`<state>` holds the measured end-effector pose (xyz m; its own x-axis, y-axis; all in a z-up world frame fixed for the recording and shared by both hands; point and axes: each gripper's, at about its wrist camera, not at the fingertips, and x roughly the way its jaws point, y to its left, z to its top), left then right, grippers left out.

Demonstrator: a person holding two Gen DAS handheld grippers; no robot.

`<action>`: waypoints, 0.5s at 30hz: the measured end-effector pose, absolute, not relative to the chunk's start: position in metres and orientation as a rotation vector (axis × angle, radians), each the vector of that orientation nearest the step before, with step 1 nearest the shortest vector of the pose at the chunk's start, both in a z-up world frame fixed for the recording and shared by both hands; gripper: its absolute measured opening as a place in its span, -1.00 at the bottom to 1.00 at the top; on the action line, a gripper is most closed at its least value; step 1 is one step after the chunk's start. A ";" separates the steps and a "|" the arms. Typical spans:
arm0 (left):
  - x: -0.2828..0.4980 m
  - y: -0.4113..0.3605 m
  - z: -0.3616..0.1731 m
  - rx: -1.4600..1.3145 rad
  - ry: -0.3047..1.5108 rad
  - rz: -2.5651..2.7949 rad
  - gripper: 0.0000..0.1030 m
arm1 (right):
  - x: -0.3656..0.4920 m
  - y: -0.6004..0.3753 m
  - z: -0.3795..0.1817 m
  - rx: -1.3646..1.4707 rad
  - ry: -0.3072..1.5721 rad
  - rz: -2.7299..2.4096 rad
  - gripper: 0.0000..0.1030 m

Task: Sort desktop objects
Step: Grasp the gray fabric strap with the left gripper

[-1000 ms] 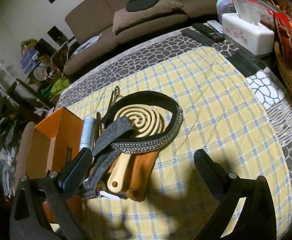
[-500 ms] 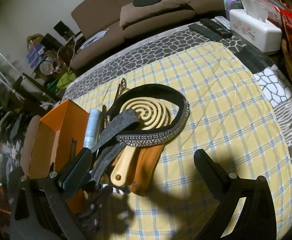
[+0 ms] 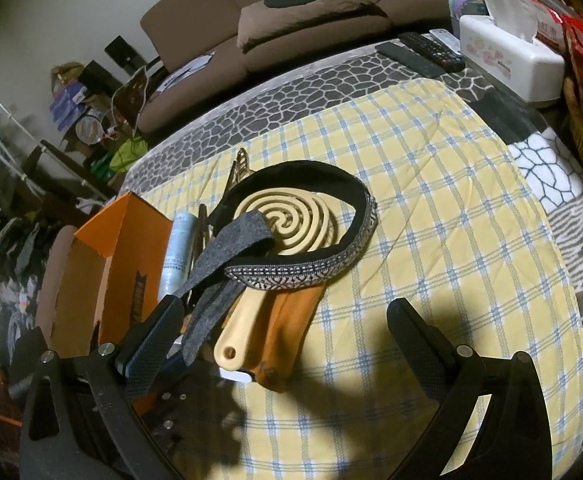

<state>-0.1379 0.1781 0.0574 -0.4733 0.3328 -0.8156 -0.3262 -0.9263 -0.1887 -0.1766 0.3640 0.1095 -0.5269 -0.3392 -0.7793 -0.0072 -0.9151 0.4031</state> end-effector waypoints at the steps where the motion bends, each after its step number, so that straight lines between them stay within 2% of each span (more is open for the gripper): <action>1: -0.138 0.177 0.059 -1.332 -0.033 2.403 -0.80 | -0.177 0.364 0.109 1.413 -0.542 -2.529 0.99; 3: -0.137 0.172 0.065 -1.310 -0.113 2.379 -0.86 | -0.177 0.364 0.108 1.415 -0.551 -2.525 0.99; 15: -0.118 0.128 0.147 -1.069 -0.369 2.351 -0.87 | -0.180 0.367 0.110 1.397 -0.610 -2.515 0.99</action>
